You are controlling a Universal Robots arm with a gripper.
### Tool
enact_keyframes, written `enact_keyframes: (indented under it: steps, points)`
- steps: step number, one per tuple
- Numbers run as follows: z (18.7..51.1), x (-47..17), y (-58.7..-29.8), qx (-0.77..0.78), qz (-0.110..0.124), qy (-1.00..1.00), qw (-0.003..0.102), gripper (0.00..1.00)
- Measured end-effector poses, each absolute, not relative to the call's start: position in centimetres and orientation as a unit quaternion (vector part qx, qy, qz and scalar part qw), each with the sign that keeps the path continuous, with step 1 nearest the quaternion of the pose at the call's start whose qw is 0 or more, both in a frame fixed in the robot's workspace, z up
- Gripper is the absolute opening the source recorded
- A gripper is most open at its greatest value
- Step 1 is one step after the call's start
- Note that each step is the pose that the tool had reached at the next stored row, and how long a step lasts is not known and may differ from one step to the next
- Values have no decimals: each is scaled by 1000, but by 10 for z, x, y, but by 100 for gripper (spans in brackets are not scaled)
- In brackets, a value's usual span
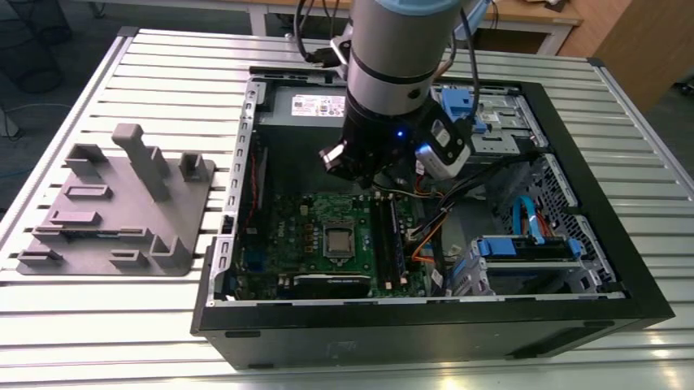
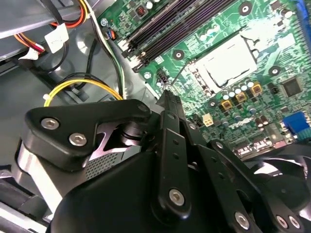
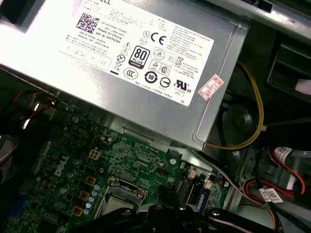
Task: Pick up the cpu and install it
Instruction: 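Install the first cpu locking lever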
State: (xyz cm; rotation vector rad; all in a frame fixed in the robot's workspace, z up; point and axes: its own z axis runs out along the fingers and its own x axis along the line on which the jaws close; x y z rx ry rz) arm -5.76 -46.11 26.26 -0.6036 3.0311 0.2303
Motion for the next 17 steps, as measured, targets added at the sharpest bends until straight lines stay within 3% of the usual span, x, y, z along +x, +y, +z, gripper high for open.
enact_keyframes:
  steps: [4,17]
  points:
    - [260,-58,-461,-194,88,977,24,11]
    - [254,-58,-461,-162,87,983,27,11]
